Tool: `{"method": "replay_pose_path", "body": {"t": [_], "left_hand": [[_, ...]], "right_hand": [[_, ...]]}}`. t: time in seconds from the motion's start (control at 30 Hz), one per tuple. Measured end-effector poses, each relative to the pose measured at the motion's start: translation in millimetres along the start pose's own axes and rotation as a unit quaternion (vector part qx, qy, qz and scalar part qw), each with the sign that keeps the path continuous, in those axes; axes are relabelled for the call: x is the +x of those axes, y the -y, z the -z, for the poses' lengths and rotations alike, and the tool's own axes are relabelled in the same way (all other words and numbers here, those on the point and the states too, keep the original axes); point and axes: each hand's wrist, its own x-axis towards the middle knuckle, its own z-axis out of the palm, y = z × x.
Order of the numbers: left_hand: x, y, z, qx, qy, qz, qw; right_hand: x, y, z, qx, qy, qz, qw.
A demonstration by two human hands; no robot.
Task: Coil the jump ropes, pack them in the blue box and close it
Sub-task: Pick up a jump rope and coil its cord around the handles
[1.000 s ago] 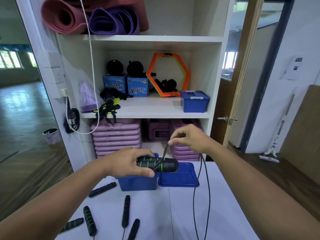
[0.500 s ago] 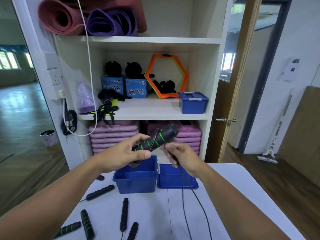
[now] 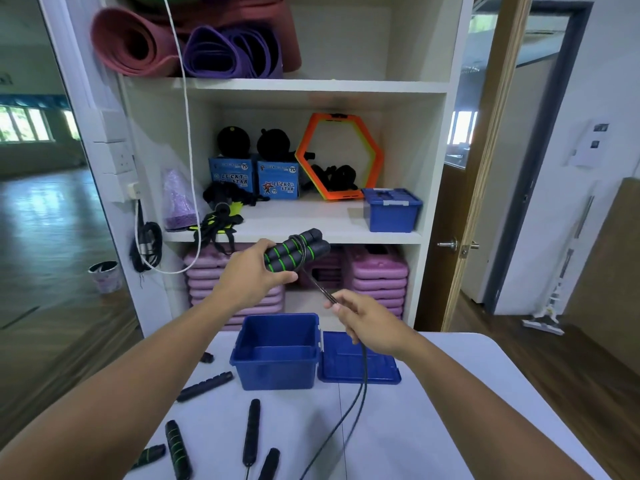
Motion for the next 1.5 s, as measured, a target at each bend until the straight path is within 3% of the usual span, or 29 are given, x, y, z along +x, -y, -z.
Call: {"method": "replay_pose_path", "body": {"t": [0.17,0.3,0.43,0.57,0.8,0.93,1.07,1.23,1.4,1.5], "left_hand": [[3.2,1.4,-7.5,0.136,0.026,-0.049,0.989],[0.5,-1.9,-9.6,0.227,0.102,-0.076,0.966],[-9.2,-5.1,-7.2,0.207,0.217,-0.094,0.949],[-20.8,-18.3,0.3,0.157,0.259,-0.112,0.946],[-37.3,-32.4,24.5,0.064,0.3,-0.16,0.938],[-50.1,-42.6,34.8,-0.117,0.322,-0.129,0.93],[-59.4,-53.7,36.2,-0.309,0.268,-0.093,0.908],[-46.8,-58.9,26.7,-0.375,0.098,-0.049,0.92],[-19.5,-41.6,11.6,-0.272,0.003,0.004,0.962],[-5.3,-27.8,10.0,-0.132,-0.054,0.019,0.99]], "right_hand": [[3.8,5.2,10.7,-0.096,0.006,0.036,0.995],[6.1,15.7,18.1,-0.162,-0.018,0.073,0.984],[12.2,30.1,37.1,-0.227,-0.044,0.117,0.966],[15.1,47.2,53.5,-0.228,-0.048,0.151,0.961],[15.8,49.6,74.0,-0.025,-0.037,0.113,0.993],[10.5,47.4,73.3,0.112,-0.03,0.104,0.988],[9.4,38.0,59.8,0.296,-0.031,0.089,0.95],[9.2,23.0,18.8,0.296,-0.09,0.048,0.95],[5.6,15.9,2.7,0.136,-0.032,0.002,0.99],[-3.0,19.8,0.7,0.062,0.009,-0.004,0.998]]}}
